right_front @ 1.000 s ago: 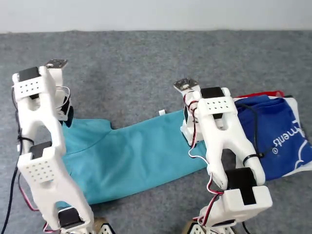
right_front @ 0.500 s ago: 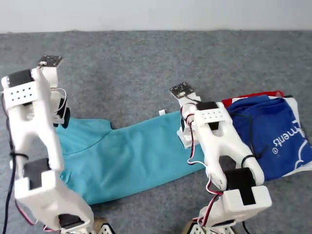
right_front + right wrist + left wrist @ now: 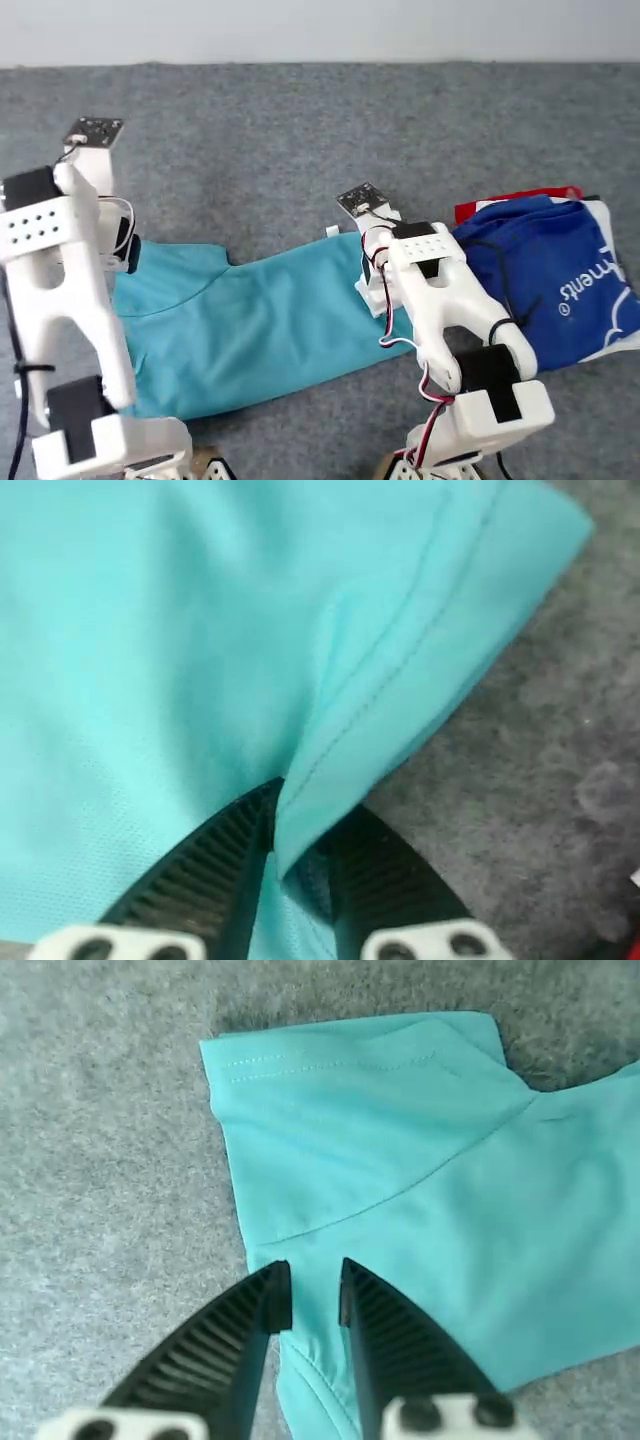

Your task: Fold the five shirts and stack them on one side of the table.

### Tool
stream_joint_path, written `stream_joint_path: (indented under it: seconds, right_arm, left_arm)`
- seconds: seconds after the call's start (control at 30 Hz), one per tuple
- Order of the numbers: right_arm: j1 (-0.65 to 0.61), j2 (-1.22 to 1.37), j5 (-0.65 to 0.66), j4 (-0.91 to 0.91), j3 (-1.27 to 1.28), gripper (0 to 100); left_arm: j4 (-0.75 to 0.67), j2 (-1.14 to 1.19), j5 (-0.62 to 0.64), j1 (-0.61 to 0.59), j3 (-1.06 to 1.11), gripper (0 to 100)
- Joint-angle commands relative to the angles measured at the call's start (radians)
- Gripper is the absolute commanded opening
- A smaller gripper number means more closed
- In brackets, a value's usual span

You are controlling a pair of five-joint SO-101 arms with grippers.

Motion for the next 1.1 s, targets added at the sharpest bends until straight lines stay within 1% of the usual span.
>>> stream_joint_path:
  seconds: [0.0,0.1,0.17,0.37,0.47,0.57,0.73,0.8,0.9,0.97,1.0,1.07]
  right_arm:
    - [-0.008,-0.042,0.011,-0.01,0.0,1.0]
    - [0.002,-0.05,0.011,-0.002,-0.009,1.0]
    - [0.036,-0.05,0.011,0.001,-0.012,1.0]
    - [0.225,-0.05,0.011,0.05,-0.015,1.0]
    - [0.288,-0.05,0.011,0.056,-0.015,1.0]
    - [0.292,-0.048,0.011,0.067,-0.009,1.0]
    - [0.236,-0.05,0.012,0.137,-0.015,2.4]
    - [0.234,-0.051,0.012,0.156,-0.021,9.2]
    - [0.237,-0.051,0.011,0.223,-0.06,26.2]
    - [0.237,-0.051,0.011,0.272,-0.101,35.1]
    - [0.237,-0.051,0.011,0.295,-0.126,36.5]
    - [0.236,-0.051,0.011,0.337,-0.183,34.4]
  left_arm:
    - [0.02,-0.071,0.003,0.002,0.001,9]
    - [0.02,-0.08,0.003,0.002,0.001,9]
    - [0.02,-0.08,0.003,0.002,0.001,9]
    - [0.02,-0.08,0.003,0.002,0.001,9]
    - [0.02,-0.08,0.005,0.002,0.001,9]
    - [0.02,-0.08,0.005,0.002,0.001,9]
    - [0.02,-0.075,0.006,0.002,0.001,9]
    - [0.02,-0.072,0.006,0.002,0.002,10]
    - [0.018,-0.071,0.006,0.002,0.012,10]
    - [0.003,-0.071,0.006,0.002,0.012,10]
    - [-0.011,-0.071,0.006,0.002,0.012,10]
    - [-0.041,-0.061,0.008,0.002,0.012,10]
